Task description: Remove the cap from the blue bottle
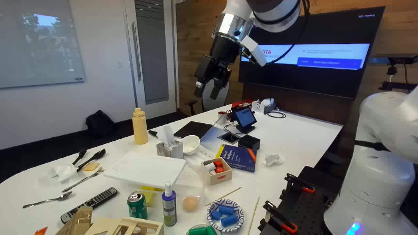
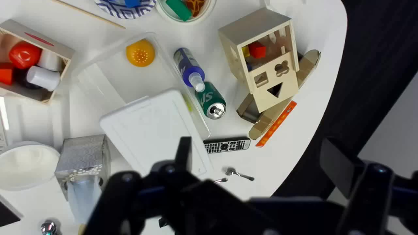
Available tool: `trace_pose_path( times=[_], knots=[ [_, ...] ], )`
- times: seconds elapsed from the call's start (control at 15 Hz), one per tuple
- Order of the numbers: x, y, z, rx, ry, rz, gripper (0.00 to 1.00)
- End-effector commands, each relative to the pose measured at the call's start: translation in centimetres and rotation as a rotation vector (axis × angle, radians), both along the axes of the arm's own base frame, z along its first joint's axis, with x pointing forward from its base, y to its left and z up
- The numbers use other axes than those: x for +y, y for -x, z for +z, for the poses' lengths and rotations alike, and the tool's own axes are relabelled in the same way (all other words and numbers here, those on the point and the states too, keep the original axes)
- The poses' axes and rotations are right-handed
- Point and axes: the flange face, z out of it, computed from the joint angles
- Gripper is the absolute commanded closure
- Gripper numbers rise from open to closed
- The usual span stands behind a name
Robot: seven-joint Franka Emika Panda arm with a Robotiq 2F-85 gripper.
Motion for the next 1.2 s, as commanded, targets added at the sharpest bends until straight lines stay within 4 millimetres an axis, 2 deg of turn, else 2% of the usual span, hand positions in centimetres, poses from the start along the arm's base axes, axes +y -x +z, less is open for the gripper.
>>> trace_pose_path(
  times=[0.0, 0.13, 0.33, 0.53, 0.67, 0.87, 1.13],
  knots=[
    [0.0, 0.0, 0.1, 0.001, 0.001, 0.000, 0.00],
    [0.0, 0.0, 0.1, 0.001, 0.001, 0.000, 0.00],
    [3.1, -0.9, -2.4, 0.040, 0.038, 0.026, 0.00],
    [6.1, -2.7, -6.2, 0.076, 0.082, 0.068, 0.00],
    [7.3, -4.1, -9.1, 0.079, 0.152, 0.078, 0.00],
    [8.0, -6.7, -13.3, 0.066, 0.225, 0.072, 0.00],
    [8.0, -8.6, -17.6, 0.108, 0.248, 0.058, 0.00]
  ],
)
